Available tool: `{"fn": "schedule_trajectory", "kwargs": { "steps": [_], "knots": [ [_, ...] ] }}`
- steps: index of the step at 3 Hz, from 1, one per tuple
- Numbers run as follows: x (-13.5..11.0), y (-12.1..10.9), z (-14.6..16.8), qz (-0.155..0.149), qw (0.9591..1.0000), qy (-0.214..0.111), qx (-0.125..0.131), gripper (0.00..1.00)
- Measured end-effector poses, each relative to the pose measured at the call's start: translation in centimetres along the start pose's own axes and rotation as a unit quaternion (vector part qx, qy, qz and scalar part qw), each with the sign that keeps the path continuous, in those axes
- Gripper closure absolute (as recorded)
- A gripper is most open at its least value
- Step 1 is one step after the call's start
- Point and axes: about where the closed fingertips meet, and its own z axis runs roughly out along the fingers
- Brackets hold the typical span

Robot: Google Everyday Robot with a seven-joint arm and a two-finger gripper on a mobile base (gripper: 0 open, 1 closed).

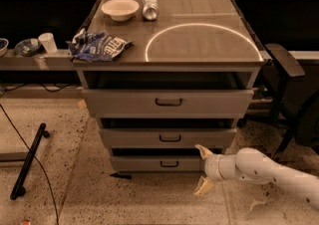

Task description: Open bottom drawer

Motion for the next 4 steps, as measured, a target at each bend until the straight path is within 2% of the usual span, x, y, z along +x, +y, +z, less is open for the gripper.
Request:
{"fn": "schedule_trajectory", "kwargs": {
  "steps": [1,2,3,4],
  "knots": [
    [5.2,1.7,3.4,-0.008,0.9972,-0.06,-0.045,0.0],
    [7.9,-0.3,5.3,-0.023,0.9975,-0.045,-0.049,0.0],
    [10.2,-2.6,7.7,-0.031,0.9987,-0.01,-0.04,0.0],
    [12.7,-3.2,8.5,-0.045,0.9986,0.021,-0.019,0.0]
  ]
}}
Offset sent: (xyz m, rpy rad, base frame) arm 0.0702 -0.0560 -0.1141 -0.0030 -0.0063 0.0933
